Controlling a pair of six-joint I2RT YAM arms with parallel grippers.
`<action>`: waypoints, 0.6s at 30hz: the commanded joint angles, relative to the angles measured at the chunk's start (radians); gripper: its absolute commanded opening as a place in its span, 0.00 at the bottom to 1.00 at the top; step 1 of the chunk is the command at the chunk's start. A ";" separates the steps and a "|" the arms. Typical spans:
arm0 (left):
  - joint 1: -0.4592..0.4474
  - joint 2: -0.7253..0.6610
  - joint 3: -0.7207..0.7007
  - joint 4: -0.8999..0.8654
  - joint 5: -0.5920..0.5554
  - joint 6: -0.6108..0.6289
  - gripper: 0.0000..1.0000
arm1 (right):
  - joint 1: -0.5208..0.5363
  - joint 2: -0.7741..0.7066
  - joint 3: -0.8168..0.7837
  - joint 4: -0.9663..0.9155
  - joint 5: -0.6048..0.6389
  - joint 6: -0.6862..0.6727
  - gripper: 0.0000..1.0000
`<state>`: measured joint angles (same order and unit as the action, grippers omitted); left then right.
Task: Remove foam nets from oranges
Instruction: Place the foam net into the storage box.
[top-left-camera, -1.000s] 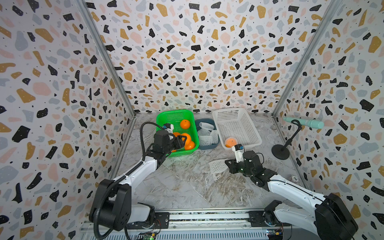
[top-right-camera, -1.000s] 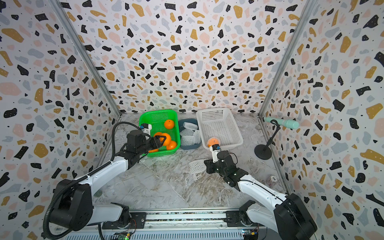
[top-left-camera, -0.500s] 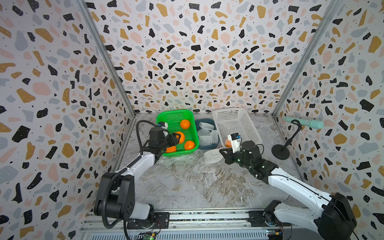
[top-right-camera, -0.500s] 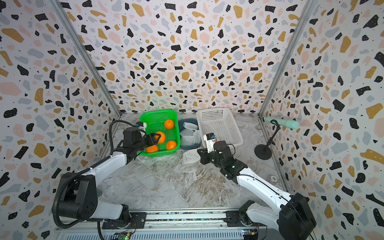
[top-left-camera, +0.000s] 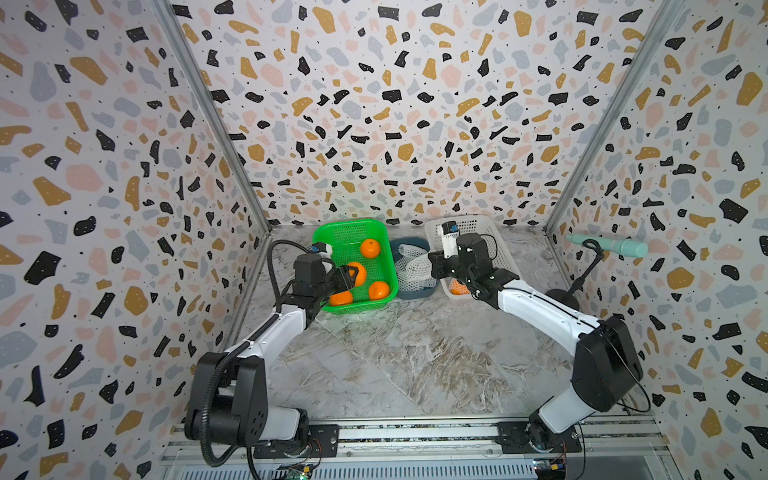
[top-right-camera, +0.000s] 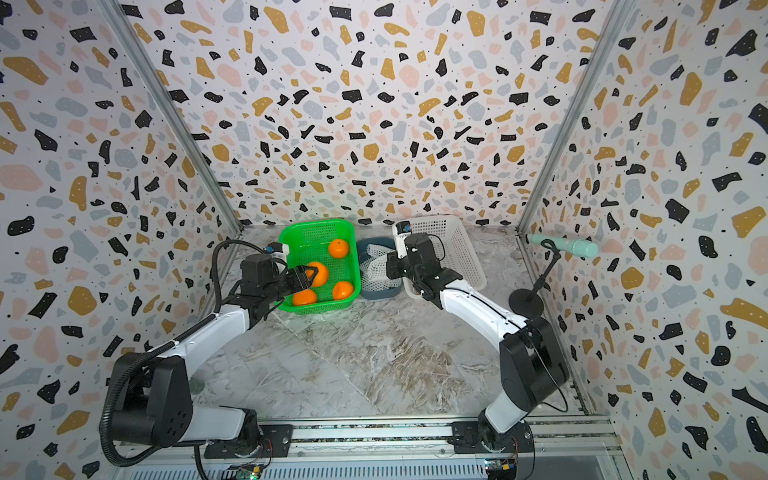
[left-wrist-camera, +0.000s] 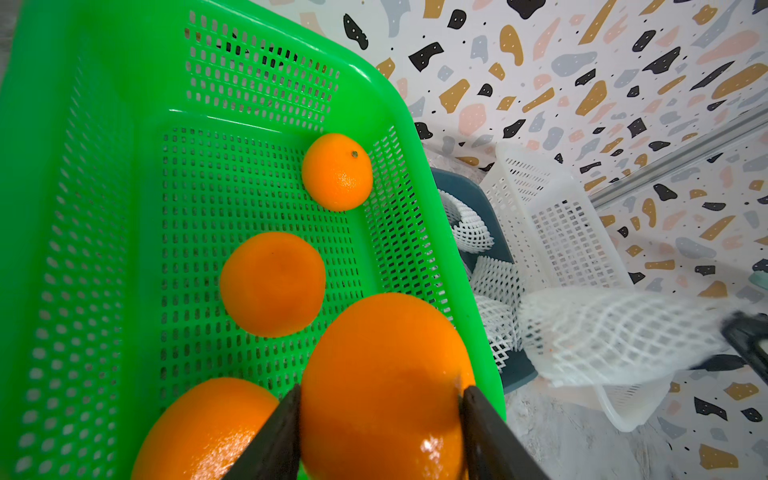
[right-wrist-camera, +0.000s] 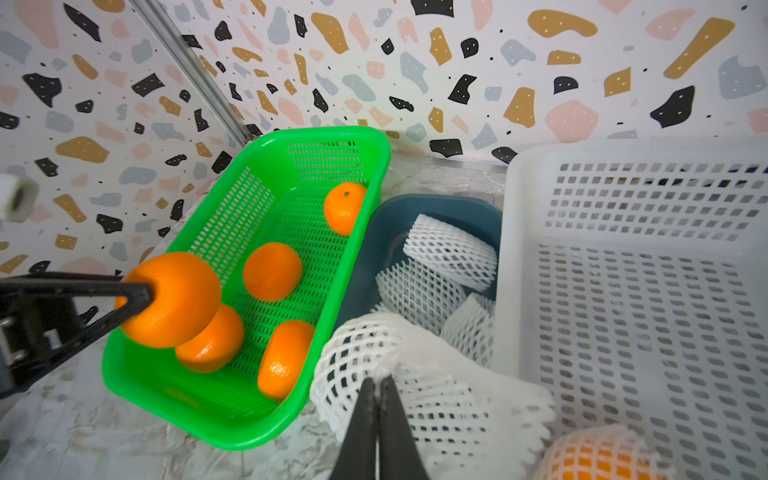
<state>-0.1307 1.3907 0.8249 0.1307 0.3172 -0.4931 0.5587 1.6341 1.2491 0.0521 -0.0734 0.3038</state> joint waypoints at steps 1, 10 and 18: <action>0.006 -0.018 -0.009 0.010 0.018 0.021 0.57 | -0.018 0.069 0.096 -0.001 0.007 -0.041 0.06; 0.013 -0.012 -0.007 0.009 0.014 0.025 0.57 | -0.001 0.307 0.250 0.008 -0.021 -0.021 0.05; 0.019 -0.018 -0.007 0.001 0.018 0.032 0.57 | 0.047 0.423 0.267 0.011 0.012 -0.007 0.05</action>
<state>-0.1200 1.3895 0.8246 0.1272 0.3180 -0.4816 0.5911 2.0666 1.4792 0.0669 -0.0814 0.2863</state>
